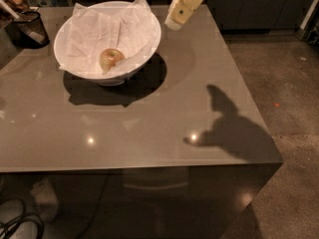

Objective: Pick apple from white bowl

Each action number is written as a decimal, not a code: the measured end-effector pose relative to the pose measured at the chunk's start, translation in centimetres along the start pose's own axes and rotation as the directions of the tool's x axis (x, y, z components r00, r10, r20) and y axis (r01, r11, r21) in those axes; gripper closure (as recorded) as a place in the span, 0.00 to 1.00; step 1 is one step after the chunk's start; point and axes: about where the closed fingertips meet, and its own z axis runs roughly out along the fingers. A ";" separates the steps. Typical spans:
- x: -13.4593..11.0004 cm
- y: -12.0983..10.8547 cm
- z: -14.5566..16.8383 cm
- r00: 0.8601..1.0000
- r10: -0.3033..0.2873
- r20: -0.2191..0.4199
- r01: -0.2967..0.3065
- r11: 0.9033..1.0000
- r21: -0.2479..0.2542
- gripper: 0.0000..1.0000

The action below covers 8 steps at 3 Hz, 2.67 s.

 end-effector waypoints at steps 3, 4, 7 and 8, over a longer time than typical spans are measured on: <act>-3.1 -1.5 3.8 0.997 -0.047 0.064 0.049 0.998 -0.040 0.00; -3.7 -1.4 6.5 0.996 -0.061 0.066 0.068 0.992 -0.110 0.00; -5.1 -1.4 11.3 0.994 -0.101 0.043 0.108 0.968 -0.228 0.34; -5.7 -1.5 12.2 0.993 -0.115 0.040 0.121 0.962 -0.244 0.33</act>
Offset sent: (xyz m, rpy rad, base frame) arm 0.0552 0.0452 -0.0093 -0.0537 -0.0282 0.0790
